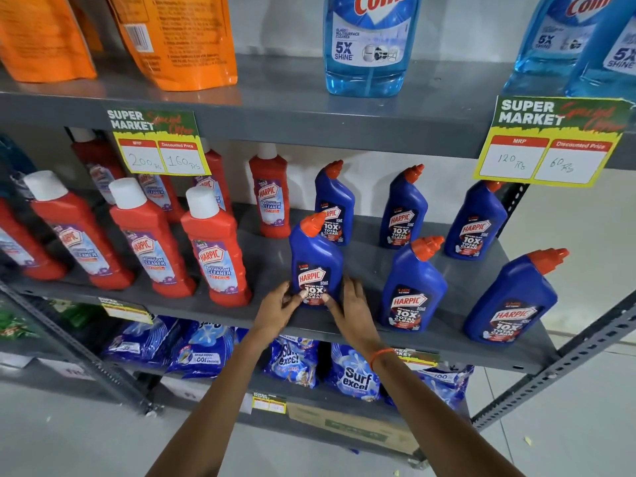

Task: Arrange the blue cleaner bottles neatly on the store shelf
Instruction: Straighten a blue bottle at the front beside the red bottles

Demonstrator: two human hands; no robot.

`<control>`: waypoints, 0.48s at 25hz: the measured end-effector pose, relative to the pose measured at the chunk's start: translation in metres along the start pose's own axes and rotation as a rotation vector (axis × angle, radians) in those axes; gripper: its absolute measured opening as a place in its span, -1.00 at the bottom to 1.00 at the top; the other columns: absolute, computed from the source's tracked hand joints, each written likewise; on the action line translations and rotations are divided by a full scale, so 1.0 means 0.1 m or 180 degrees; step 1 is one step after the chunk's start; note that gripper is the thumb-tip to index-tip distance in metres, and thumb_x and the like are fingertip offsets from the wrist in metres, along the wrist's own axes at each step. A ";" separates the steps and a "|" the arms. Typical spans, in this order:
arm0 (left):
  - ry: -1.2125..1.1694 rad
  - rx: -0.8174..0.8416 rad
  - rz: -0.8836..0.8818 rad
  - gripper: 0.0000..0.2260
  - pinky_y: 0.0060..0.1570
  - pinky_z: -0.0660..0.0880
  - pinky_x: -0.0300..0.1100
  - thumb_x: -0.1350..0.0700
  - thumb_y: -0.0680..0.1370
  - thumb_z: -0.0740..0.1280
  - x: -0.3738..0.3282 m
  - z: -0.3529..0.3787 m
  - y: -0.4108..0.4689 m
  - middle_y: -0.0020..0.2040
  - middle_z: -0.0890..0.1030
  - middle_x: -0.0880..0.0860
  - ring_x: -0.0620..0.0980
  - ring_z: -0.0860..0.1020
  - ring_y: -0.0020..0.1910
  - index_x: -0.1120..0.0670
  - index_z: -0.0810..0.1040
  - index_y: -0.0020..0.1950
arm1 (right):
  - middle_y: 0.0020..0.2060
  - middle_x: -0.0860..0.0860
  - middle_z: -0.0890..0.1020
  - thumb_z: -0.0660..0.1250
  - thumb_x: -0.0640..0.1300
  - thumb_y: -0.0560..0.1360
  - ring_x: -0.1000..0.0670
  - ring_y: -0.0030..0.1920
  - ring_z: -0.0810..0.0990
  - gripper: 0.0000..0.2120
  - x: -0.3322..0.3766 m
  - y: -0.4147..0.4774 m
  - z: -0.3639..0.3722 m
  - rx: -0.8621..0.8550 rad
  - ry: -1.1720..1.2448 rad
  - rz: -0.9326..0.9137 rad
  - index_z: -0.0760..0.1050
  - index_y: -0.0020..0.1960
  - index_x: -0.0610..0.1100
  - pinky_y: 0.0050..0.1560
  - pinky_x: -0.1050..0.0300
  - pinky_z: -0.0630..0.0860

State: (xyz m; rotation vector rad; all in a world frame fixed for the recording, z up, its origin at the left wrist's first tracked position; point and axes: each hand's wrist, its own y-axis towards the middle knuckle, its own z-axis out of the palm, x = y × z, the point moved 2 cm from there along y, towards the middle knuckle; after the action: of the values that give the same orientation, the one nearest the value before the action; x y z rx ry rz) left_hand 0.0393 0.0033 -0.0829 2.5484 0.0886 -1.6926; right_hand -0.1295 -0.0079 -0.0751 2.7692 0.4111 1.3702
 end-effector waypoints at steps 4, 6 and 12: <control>0.0082 0.0014 0.0118 -0.73 -0.14 0.44 -0.54 0.12 0.54 0.27 -0.03 -0.01 -0.13 0.04 0.58 0.04 -0.04 0.57 0.01 0.18 0.45 0.21 | 0.28 -0.17 0.35 0.25 0.00 0.52 -0.11 0.32 0.38 -0.51 -0.03 -0.11 0.01 -0.0040 0.0062 -0.0177 0.24 0.36 -0.17 0.34 -0.09 0.42; 0.0130 0.0059 0.0113 -0.73 -0.14 0.42 -0.51 0.11 0.55 0.25 -0.05 -0.02 -0.16 0.05 0.57 0.04 -0.04 0.56 0.02 0.17 0.44 0.22 | 0.28 -0.16 0.35 0.26 -0.01 0.52 -0.09 0.31 0.38 -0.54 -0.04 -0.13 0.01 -0.0056 0.0131 -0.0176 0.25 0.34 -0.16 0.33 -0.08 0.44; 0.0253 0.0114 0.0092 -0.68 0.02 0.45 -0.22 0.09 0.56 0.22 -0.02 -0.03 -0.16 0.15 0.57 0.14 -0.01 0.54 0.09 0.16 0.38 0.28 | 0.27 -0.13 0.37 0.26 -0.01 0.51 -0.07 0.29 0.42 -0.56 -0.05 -0.14 -0.01 -0.0012 0.0134 -0.0206 0.27 0.31 -0.15 0.29 -0.02 0.47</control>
State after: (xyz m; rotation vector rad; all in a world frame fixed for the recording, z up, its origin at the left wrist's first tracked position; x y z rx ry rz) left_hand 0.0395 0.0192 -0.0803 2.6296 0.0265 -1.5973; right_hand -0.1362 0.0046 -0.0803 2.7027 0.4943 1.4152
